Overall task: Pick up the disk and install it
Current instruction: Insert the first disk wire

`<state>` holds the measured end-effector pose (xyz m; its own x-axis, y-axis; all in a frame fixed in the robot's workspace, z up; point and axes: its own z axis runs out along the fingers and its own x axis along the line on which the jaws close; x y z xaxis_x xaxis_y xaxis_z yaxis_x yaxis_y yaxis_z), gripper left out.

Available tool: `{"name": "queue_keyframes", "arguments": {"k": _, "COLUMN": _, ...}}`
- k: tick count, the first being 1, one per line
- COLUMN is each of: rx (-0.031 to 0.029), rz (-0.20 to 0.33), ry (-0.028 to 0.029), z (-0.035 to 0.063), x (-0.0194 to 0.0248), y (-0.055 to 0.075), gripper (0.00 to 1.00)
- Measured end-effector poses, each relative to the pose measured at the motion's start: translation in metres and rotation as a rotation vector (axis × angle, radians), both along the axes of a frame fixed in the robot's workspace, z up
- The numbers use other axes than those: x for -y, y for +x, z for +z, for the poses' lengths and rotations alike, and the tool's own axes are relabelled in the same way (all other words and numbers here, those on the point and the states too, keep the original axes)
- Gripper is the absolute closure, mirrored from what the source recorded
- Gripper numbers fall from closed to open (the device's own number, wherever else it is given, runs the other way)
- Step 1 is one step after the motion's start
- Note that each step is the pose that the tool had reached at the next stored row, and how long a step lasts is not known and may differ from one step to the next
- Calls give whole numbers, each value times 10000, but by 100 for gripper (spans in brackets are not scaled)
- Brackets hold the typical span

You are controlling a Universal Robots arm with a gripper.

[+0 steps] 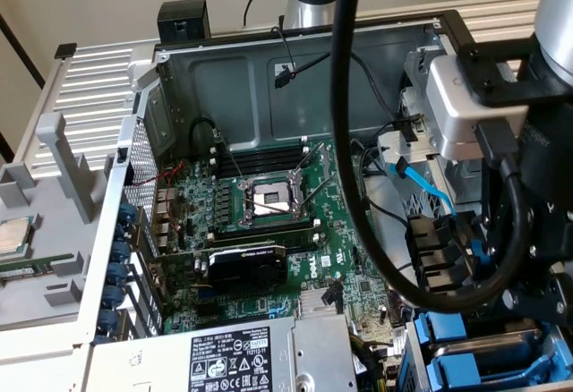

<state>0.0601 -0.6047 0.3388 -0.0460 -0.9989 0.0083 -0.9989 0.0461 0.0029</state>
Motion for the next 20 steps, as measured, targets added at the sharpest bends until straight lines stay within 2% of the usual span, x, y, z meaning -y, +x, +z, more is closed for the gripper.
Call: {"name": "queue_keyframes", "arguments": {"k": 20, "rx": 24, "rz": -190, "ry": 0, "z": -11, "x": 0, "y": -10, "gripper": 83}}
